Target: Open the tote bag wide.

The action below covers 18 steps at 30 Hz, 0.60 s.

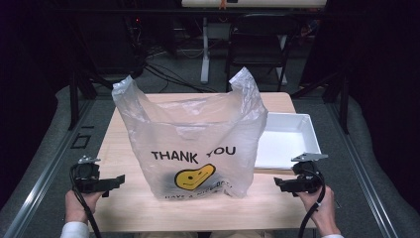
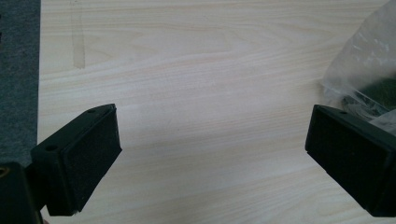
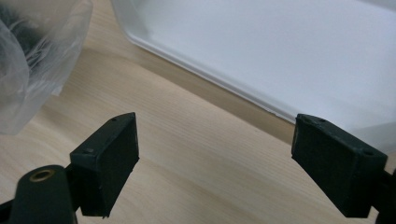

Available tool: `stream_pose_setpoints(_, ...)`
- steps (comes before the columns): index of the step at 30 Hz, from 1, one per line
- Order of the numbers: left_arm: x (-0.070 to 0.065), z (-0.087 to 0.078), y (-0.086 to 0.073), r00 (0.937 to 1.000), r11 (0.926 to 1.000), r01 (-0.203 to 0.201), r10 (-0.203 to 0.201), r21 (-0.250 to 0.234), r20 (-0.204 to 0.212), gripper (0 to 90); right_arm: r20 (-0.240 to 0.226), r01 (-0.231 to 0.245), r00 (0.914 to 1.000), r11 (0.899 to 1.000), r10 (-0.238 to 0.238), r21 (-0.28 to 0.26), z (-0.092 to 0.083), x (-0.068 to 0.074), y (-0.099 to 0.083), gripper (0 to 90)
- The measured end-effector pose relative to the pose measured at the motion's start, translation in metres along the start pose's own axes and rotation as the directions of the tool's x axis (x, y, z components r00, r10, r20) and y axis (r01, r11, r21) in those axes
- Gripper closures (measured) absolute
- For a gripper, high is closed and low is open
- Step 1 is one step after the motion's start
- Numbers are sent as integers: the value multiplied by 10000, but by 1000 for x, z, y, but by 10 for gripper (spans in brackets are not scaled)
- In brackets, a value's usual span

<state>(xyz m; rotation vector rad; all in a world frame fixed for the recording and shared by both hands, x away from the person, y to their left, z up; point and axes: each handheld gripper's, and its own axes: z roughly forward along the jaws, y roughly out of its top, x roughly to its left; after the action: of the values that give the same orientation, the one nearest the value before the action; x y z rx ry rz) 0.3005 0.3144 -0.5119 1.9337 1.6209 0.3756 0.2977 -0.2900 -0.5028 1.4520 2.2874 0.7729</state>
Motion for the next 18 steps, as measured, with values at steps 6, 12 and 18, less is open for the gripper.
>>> stream_pose_setpoints(6, -7, -6, -3, 9985, 9999, -79, 86, -119, 541, 32, -503, 427, 9978, 9991, -423, 73, 6, 11, 1, 178)
stream_pose_setpoints(12, -19, -13, -5, 9936, 9990, -294, 327, -326, 1080, 32, -975, 516, 9940, 9986, -501, 127, 6, 16, 1, 205)
stream_pose_setpoints(18, -30, -17, -5, 9858, 9967, -645, 714, -499, 1519, 41, -1181, 953, 9886, 9954, -932, 127, 2, 26, 5, 236)
